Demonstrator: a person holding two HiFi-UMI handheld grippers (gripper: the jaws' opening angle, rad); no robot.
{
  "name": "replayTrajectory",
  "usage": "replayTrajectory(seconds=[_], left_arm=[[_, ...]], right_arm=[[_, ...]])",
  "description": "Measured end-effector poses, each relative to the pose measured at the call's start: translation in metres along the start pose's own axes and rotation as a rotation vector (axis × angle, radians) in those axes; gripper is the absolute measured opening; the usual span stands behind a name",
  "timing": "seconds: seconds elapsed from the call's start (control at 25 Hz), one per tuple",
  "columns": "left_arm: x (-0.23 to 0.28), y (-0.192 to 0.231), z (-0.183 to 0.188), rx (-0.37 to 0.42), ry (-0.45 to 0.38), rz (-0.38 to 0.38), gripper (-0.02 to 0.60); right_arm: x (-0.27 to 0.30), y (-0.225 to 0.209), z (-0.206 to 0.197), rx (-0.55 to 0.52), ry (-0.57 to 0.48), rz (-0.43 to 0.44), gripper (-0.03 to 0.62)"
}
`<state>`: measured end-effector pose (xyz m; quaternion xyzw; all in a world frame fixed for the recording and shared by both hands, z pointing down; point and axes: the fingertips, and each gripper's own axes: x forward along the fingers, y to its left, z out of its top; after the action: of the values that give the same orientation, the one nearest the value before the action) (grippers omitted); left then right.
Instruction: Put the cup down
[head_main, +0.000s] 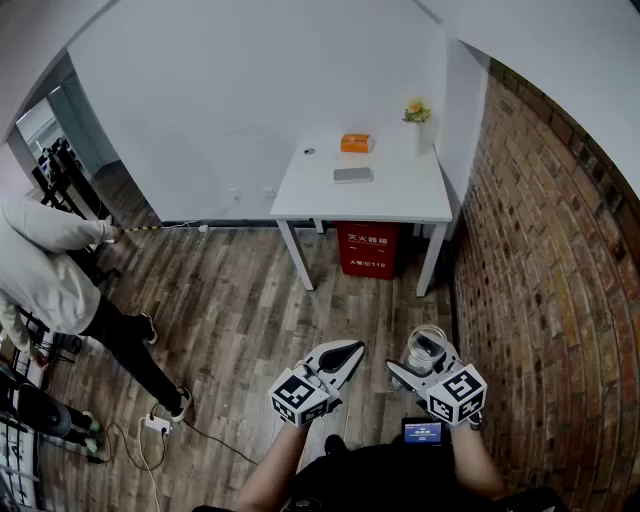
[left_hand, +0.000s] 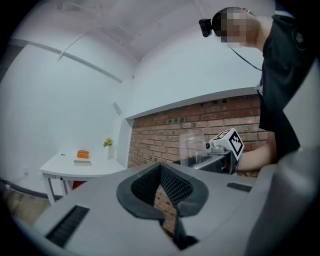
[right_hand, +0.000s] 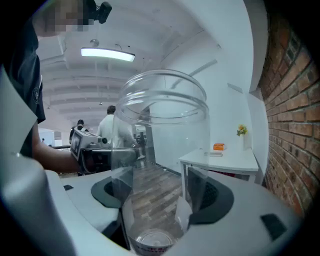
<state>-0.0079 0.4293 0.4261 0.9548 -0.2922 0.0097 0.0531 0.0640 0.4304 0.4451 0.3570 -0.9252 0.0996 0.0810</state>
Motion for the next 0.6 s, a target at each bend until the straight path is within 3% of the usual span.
replayTrajectory(seconds=[0.6], left_arm=[[0.0021, 0.0005, -0.0048, 0.003, 0.023, 0.000, 0.006]], right_arm=[[0.0011, -0.0003, 0.0022, 0.016, -0.020, 0.019, 0.351]])
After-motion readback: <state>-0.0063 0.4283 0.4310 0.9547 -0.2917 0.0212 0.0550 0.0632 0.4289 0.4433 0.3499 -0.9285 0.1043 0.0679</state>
